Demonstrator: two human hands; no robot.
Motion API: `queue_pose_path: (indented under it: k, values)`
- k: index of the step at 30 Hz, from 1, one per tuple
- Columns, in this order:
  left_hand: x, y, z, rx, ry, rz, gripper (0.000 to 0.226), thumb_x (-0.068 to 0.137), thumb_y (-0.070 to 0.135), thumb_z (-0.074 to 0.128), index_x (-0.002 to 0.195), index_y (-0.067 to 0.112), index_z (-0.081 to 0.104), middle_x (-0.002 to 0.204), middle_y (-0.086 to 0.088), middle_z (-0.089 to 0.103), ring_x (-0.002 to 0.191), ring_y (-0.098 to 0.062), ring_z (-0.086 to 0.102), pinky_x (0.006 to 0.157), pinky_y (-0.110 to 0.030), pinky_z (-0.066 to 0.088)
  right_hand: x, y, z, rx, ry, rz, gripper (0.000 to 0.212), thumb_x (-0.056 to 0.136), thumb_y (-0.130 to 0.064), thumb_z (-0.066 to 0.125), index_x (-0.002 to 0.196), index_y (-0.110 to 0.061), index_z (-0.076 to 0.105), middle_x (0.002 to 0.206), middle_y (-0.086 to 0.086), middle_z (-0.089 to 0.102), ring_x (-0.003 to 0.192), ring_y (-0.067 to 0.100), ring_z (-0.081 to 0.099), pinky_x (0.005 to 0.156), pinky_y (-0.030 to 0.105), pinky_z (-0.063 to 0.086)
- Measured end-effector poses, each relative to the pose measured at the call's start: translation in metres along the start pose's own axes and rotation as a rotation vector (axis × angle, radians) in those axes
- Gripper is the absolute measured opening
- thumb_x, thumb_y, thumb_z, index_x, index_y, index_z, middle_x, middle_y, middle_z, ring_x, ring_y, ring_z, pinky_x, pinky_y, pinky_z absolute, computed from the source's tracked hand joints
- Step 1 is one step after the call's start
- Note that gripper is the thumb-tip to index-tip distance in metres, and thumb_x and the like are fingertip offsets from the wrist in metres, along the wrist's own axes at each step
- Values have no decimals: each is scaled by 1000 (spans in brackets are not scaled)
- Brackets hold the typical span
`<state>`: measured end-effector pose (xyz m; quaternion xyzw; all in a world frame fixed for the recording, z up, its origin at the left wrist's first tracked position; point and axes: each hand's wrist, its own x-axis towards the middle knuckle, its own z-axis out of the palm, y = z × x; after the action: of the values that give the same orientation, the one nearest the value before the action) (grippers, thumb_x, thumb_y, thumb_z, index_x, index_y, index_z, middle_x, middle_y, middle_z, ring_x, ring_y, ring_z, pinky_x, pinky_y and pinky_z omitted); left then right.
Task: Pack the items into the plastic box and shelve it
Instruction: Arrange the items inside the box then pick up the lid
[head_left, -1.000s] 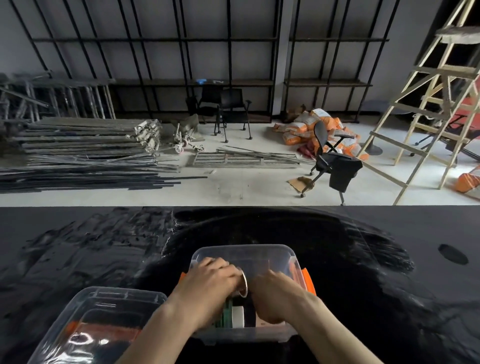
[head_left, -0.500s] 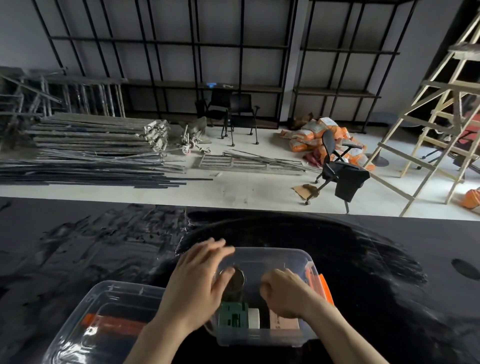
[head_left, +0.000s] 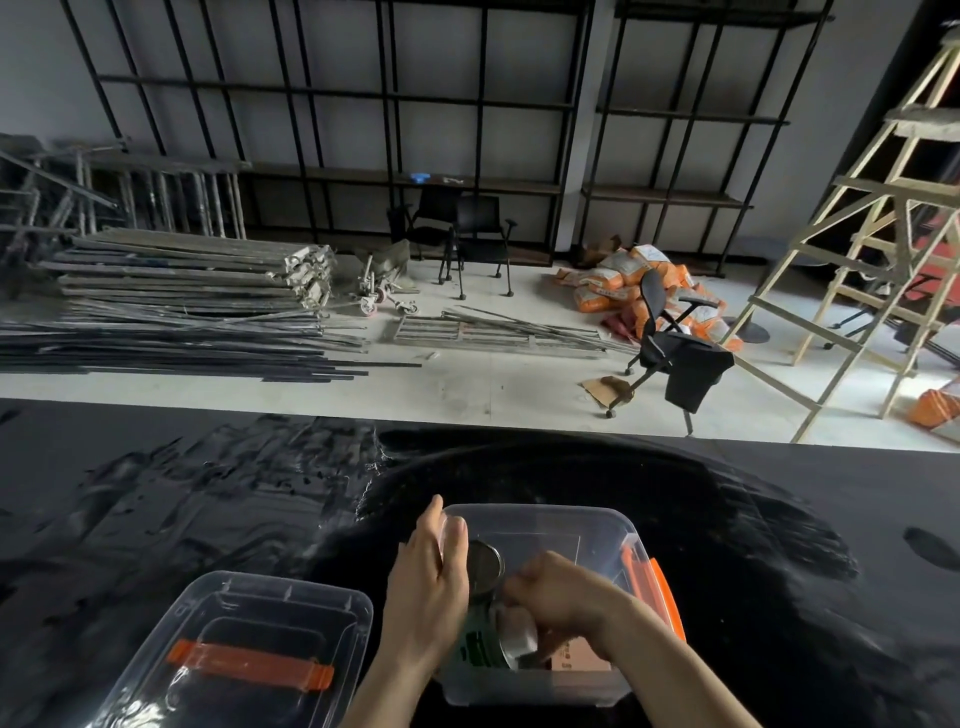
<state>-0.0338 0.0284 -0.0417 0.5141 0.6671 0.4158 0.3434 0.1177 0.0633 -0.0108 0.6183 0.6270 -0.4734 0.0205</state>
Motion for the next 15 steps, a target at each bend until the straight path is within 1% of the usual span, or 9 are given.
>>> queue_pose_path:
  k: [1,2,3,5,6,8,10,13,15]
  values:
    - [-1,-1,0,5,11,14,60,103,49,32,157,23,27,160,4,38,146,-14,36,121,-37,27,-2,0,-2,-8,36,-10,39,94,-27,53,113,4,68,68,-2,62,54,7,61,57,19,54]
    - [-1,-1,1,12,21,24,60,103,48,33,156,22,28,159,4,39,145,-14,36,120,-37,28,-4,0,-3,-22,62,-39,35,93,-24,55,110,4,69,65,-2,58,51,7,58,49,16,51]
    - [-1,-2,1,21,27,30,60,103,48,34,156,22,29,158,3,40,145,-14,37,120,-38,28,-6,0,-3,-36,70,-67,31,90,-24,56,103,0,71,65,0,60,51,10,61,53,18,54]
    - [1,-4,3,46,28,33,60,102,47,36,156,22,29,157,1,43,143,-15,40,119,-38,30,-13,0,0,-20,78,-92,31,81,-33,53,85,-9,73,71,5,71,64,20,74,79,33,62]
    - [2,-4,3,55,32,30,59,102,46,37,156,22,29,156,1,45,142,-15,42,118,-36,32,-15,0,1,-2,105,-96,36,78,-39,50,84,-11,73,76,6,76,71,25,77,86,41,61]
    - [2,-5,3,70,45,32,59,102,46,38,155,22,30,154,1,47,141,-16,44,115,-33,34,-17,2,3,-7,124,-107,38,75,-41,48,90,-19,75,84,5,79,77,27,78,87,45,61]
    - [2,-7,4,73,49,47,58,102,45,40,155,22,31,153,0,48,140,-16,46,115,-35,36,-19,3,5,9,105,-109,34,76,-37,51,94,-26,77,87,4,80,73,25,79,85,40,63]
    - [5,-9,4,67,46,54,59,101,45,42,155,23,31,153,0,49,139,-15,46,115,-37,36,-23,5,8,33,108,-128,23,80,-34,57,89,-25,76,86,9,80,75,24,79,88,42,61]
    - [4,-10,5,77,41,60,60,101,46,42,155,24,29,153,0,48,140,-15,46,115,-38,36,-26,2,12,-1,113,-143,21,82,-33,60,91,-25,78,83,7,80,81,20,77,93,43,58]
